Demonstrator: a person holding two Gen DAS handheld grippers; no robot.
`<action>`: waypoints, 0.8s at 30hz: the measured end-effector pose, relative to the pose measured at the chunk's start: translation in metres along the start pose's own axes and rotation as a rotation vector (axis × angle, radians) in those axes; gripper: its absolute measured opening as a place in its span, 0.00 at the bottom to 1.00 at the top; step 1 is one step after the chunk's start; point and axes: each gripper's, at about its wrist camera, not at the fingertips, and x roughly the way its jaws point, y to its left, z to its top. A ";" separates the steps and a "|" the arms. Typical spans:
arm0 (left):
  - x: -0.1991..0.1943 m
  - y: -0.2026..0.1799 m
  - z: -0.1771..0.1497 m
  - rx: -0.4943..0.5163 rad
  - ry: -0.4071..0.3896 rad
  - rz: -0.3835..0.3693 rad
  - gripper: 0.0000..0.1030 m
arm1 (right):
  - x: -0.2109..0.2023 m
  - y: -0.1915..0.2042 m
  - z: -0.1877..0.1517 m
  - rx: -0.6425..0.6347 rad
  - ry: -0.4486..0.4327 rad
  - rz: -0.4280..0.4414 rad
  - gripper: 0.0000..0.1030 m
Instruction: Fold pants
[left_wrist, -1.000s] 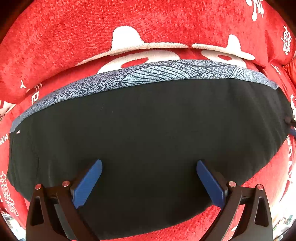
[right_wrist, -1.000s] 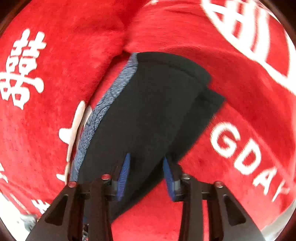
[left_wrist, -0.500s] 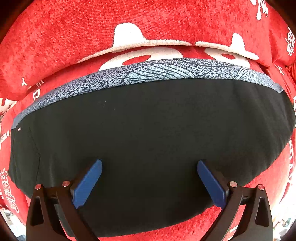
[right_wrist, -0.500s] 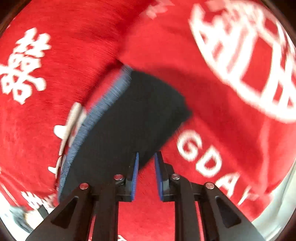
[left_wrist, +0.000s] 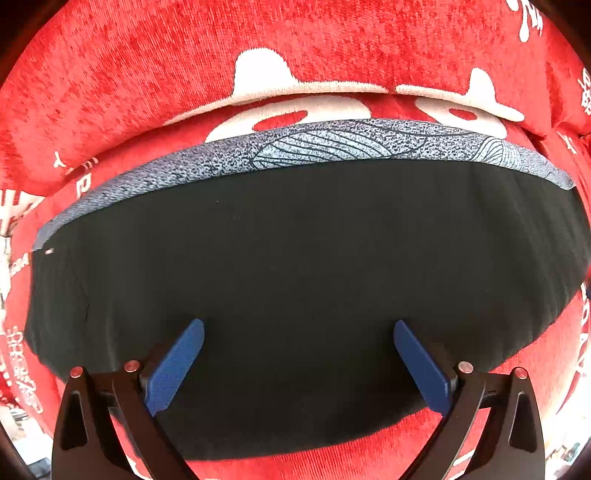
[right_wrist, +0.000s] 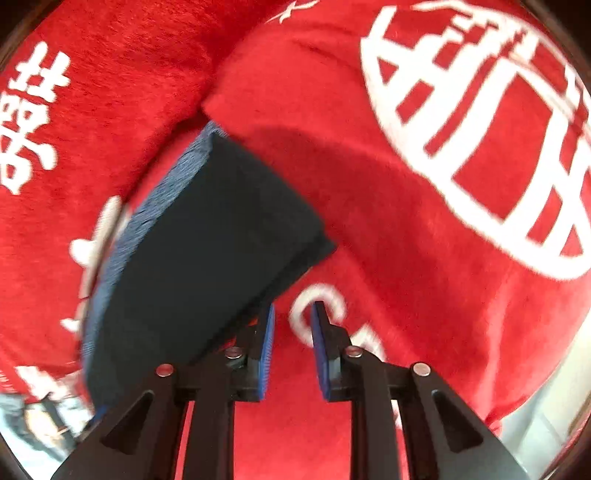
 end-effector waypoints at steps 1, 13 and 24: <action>-0.003 -0.003 0.000 0.008 0.004 0.000 1.00 | -0.003 0.000 -0.004 0.003 0.008 0.031 0.23; -0.029 -0.055 -0.009 0.114 0.027 -0.020 1.00 | -0.013 0.028 -0.067 -0.040 0.123 0.091 0.42; -0.043 -0.040 -0.025 0.148 0.056 -0.032 1.00 | -0.011 0.061 -0.109 -0.067 0.158 0.075 0.44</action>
